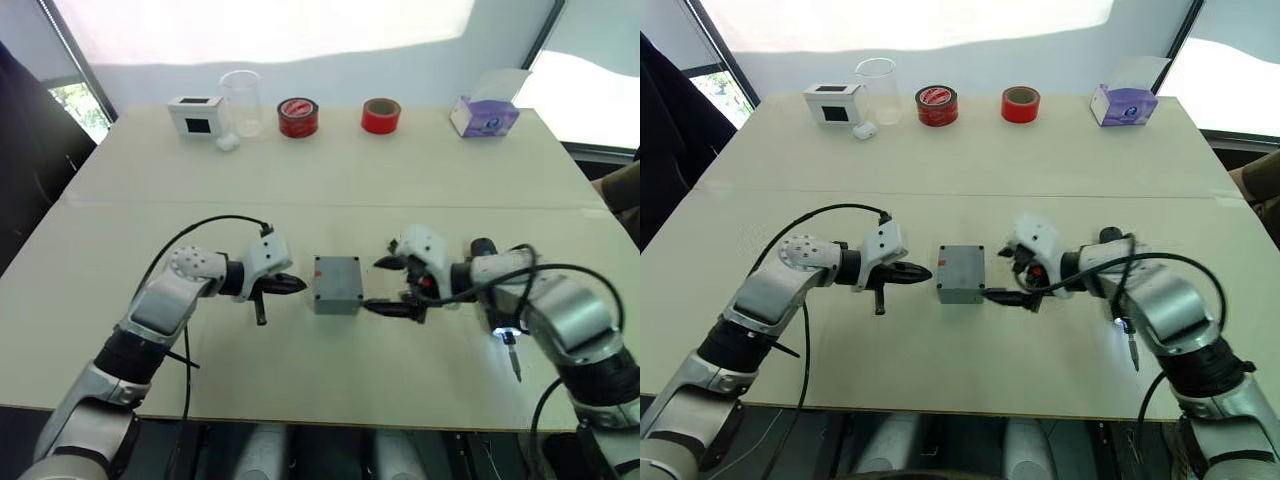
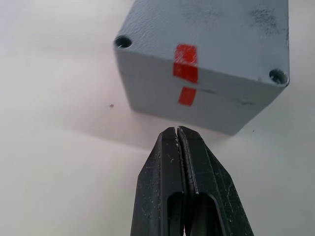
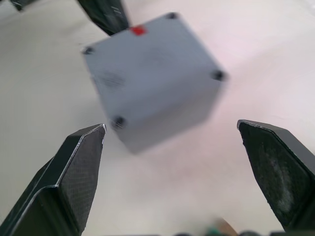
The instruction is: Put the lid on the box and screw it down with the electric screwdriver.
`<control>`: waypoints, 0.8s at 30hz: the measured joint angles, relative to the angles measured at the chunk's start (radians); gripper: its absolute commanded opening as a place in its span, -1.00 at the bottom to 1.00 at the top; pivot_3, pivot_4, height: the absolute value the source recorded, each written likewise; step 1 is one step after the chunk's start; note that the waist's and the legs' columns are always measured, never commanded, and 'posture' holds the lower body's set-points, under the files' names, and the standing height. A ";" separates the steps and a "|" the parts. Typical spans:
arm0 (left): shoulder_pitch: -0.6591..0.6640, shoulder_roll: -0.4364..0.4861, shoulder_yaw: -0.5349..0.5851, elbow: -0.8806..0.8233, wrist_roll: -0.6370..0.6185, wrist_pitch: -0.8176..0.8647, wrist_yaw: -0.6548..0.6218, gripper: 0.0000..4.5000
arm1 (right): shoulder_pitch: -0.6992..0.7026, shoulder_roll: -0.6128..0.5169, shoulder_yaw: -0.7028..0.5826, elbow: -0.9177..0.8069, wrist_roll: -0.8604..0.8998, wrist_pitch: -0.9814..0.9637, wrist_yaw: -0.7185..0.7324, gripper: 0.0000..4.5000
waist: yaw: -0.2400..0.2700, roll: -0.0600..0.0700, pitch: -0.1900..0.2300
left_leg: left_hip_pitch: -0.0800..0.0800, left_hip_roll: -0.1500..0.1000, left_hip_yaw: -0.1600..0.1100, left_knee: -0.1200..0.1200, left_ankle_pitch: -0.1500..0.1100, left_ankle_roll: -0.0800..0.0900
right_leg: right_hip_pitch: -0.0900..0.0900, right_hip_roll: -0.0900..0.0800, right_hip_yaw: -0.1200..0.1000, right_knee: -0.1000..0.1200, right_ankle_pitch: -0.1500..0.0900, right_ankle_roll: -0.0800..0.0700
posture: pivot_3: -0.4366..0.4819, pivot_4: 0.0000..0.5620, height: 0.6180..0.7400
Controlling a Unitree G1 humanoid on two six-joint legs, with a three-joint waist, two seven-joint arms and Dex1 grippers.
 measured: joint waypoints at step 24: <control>0.035 0.051 0.062 -0.189 -0.167 0.110 -0.011 -1.00 | 0.227 0.039 -0.069 0.158 -0.082 -0.285 -0.023 0.29 | -0.003 0.000 0.000 | 0.001 0.001 0.000 0.000 0.000 0.000 | 0.000 0.001 0.001 0.001 0.000 0.000 | -0.05 -0.47 1.00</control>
